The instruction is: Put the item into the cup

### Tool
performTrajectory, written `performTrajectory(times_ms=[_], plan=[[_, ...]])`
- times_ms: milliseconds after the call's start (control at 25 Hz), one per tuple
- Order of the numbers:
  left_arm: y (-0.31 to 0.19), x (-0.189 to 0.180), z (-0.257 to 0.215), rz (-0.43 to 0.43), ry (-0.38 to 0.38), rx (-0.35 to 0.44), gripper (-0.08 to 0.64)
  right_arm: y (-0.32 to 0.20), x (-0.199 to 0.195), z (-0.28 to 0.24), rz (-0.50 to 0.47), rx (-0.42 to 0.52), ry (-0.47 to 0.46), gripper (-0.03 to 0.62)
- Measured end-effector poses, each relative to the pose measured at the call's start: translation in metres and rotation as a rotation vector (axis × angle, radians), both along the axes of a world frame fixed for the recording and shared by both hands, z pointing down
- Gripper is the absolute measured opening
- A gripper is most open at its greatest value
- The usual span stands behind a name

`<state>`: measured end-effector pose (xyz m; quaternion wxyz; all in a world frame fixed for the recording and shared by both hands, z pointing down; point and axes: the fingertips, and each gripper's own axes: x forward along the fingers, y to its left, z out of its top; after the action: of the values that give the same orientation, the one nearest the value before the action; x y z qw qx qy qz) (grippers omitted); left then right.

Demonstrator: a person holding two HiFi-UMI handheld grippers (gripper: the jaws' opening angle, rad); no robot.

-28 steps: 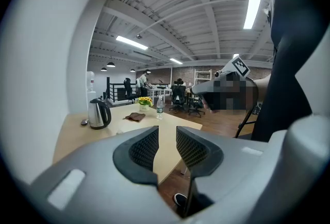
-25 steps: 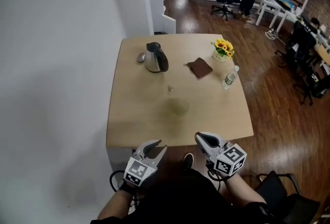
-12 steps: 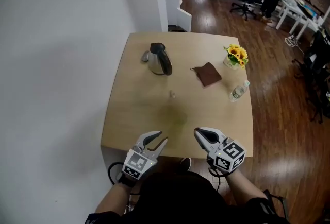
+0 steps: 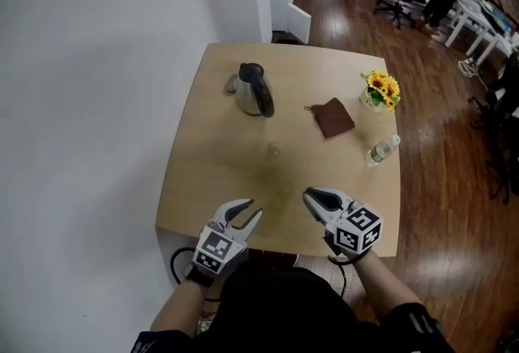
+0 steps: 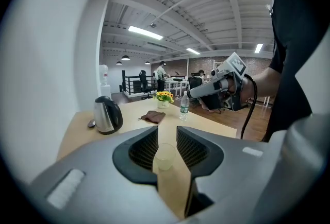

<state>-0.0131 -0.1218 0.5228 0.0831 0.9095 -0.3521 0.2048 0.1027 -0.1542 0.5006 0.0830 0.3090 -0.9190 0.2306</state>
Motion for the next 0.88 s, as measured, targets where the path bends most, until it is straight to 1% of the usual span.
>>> performTrajectory(times_ms=[240, 400, 480, 560, 600, 880], plan=[[-0.023, -0.008, 0.018, -0.015, -0.007, -0.022, 0.118, -0.051, 0.002, 0.039, -0.020, -0.046, 0.083, 0.072], [-0.032, -0.014, 0.030, -0.020, -0.008, -0.039, 0.126, -0.086, 0.000, 0.076, -0.048, -0.082, 0.182, 0.091], [-0.035, -0.015, 0.037, -0.015, -0.021, -0.044, 0.126, -0.103, -0.003, 0.096, -0.070, -0.074, 0.259, 0.095], [-0.037, -0.016, 0.045, -0.012, -0.033, -0.051, 0.131, -0.118, -0.007, 0.118, -0.097, -0.068, 0.330, 0.107], [-0.038, -0.017, 0.047, -0.013, -0.034, -0.055, 0.132, -0.124, -0.011, 0.127, -0.113, -0.069, 0.350, 0.108], [-0.041, -0.028, 0.061, -0.035, -0.047, -0.090, 0.133, -0.160, -0.051, 0.172, -0.266, -0.089, 0.437, 0.109]])
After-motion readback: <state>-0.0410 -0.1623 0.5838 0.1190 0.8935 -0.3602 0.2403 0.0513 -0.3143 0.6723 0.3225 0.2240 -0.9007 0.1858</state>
